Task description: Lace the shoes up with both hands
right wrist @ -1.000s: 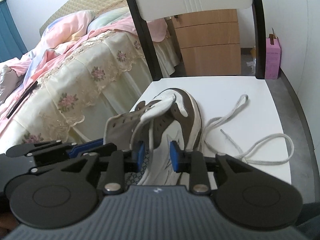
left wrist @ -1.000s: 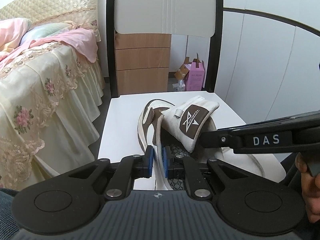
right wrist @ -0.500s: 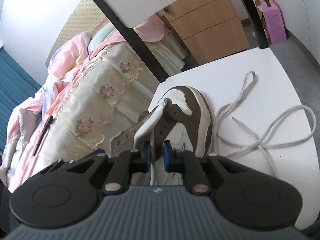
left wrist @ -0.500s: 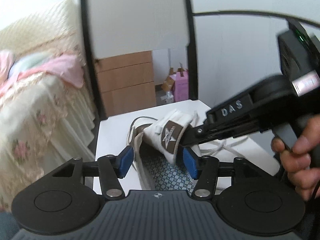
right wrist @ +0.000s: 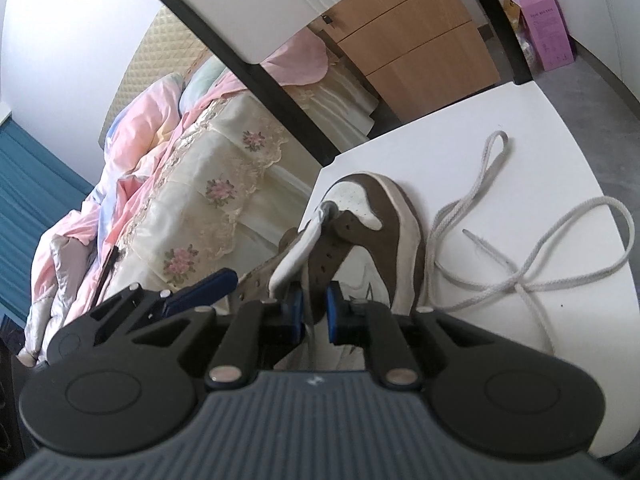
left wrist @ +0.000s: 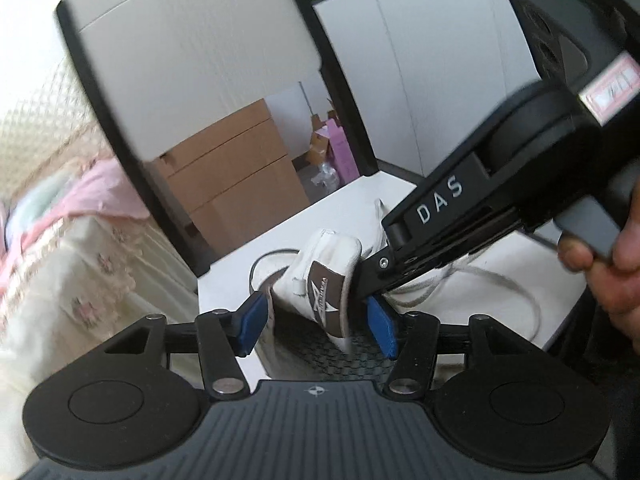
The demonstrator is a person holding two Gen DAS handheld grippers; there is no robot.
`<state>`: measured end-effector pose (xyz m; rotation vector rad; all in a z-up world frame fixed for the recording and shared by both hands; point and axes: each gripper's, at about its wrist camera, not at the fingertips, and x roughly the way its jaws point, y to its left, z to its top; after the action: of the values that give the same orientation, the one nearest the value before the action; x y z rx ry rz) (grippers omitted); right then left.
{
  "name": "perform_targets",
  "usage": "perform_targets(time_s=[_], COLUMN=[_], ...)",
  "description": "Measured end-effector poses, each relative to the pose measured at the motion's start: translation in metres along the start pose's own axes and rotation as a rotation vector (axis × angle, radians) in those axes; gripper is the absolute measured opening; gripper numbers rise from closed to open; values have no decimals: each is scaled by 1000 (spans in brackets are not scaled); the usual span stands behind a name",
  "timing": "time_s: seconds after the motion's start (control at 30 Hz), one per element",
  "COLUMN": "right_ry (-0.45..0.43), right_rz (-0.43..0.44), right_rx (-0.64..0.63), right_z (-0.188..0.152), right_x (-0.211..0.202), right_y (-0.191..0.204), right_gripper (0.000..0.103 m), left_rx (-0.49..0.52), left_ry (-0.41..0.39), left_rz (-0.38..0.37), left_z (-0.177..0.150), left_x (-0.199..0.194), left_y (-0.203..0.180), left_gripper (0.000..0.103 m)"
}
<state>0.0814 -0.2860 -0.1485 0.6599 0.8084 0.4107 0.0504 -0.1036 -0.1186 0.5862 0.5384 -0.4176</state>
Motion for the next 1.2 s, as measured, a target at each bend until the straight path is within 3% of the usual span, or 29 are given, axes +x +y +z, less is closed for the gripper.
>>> perform_targets(time_s=[0.07,0.23,0.37,0.47,0.57,0.67,0.73,0.97,1.07,1.2], right_ry=[3,8,8,8,8,4,-5,-19,3,0], right_rz=[5,10,-3,-7,-8,-21,-37,-74,-95,-67], right_rx=[13,18,-14,-28,-40,-97,-150,-253,-286,-191], right_z=[1,2,1,1,1,0,0,2,1,4], right_x=[-1,-2,-2,-1,0,1,3,16,21,18], right_y=[-3,-5,-1,1,1,7,13,21,23,11], right_gripper=[13,13,13,13,14,16,17,20,16,13], left_rx=[50,53,133,250,375,453,517,524,530,519], left_ry=[7,15,5,-6,-13,3,-7,-7,1,3], left_rz=[25,48,91,97,88,42,34,-16,-18,-27], left_z=[2,7,11,13,14,14,11,7,5,6], left_x=[2,2,6,15,25,31,32,34,37,41], left_y=[-1,4,0,-9,-16,-18,-20,-9,-6,-3], left_gripper=[61,59,55,49,39,17,14,14,14,16])
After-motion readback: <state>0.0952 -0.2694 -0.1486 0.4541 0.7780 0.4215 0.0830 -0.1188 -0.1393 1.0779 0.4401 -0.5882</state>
